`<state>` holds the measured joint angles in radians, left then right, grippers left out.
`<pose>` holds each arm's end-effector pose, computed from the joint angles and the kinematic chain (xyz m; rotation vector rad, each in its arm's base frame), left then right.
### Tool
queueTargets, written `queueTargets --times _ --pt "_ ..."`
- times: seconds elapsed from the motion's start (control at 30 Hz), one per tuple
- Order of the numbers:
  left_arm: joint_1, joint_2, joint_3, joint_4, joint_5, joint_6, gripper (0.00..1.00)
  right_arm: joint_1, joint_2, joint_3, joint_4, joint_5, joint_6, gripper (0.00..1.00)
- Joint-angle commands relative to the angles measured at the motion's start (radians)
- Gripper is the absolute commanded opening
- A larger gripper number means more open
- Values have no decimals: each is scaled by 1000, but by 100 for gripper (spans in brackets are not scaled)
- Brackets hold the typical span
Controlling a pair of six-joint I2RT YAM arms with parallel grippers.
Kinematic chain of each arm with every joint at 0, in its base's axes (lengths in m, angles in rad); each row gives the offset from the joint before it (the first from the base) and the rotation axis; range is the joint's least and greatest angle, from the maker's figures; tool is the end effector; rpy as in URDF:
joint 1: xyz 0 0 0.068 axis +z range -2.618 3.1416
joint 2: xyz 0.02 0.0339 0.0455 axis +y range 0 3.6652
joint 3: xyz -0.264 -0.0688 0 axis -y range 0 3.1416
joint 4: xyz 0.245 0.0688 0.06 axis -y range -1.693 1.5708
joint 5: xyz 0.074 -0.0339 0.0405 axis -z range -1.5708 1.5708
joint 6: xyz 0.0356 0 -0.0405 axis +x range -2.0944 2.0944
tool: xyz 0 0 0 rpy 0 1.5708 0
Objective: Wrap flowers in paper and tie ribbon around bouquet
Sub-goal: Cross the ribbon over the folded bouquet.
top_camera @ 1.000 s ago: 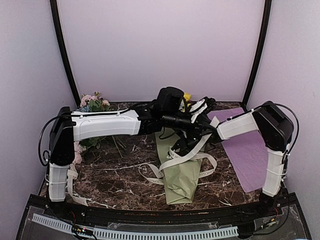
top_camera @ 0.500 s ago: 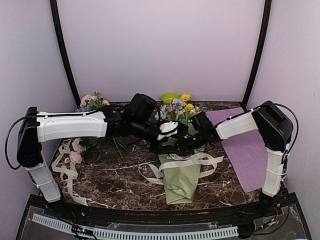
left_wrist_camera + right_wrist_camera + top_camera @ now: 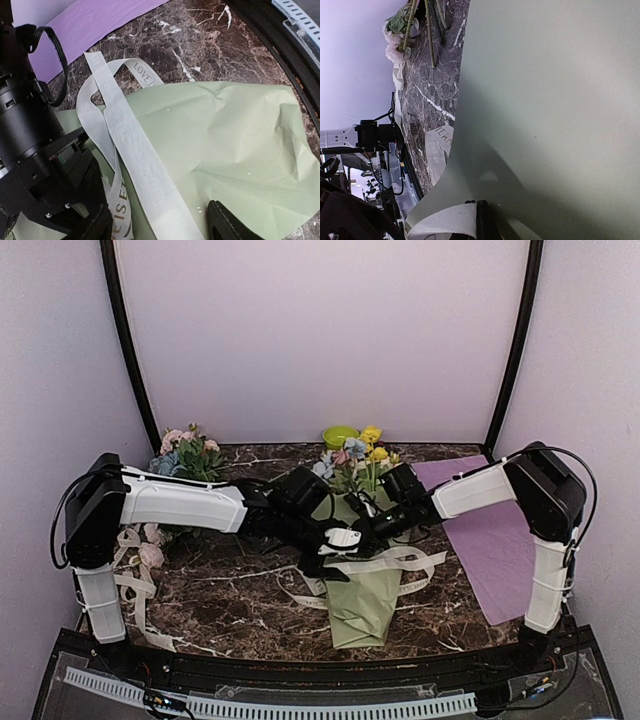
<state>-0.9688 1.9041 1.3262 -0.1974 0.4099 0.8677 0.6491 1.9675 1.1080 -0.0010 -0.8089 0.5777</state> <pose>0.2265 -0.3546 0.2047 1.9635 1.2460 -0.5301 0.2964 0.2573 0.1358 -0.5105 2.6100 1.4801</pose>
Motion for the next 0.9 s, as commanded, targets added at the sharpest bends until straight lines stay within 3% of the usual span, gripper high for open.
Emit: queueTargets --times 0.0,0.23,0.53,0.87 --pt "-1 41 29 42 -106 -21 67 11 -22 -1 1 13 -19 0" --pt "-2 46 -21 191 -217 -78 46 16 -19 0 5 7 -16 0" --pt "-8 -19 -148 424 -236 -83 43 21 -21 -9 12 5 -10 0" --pt "-10 -47 -190 474 -297 -60 46 21 -37 2 41 -36 17 0"
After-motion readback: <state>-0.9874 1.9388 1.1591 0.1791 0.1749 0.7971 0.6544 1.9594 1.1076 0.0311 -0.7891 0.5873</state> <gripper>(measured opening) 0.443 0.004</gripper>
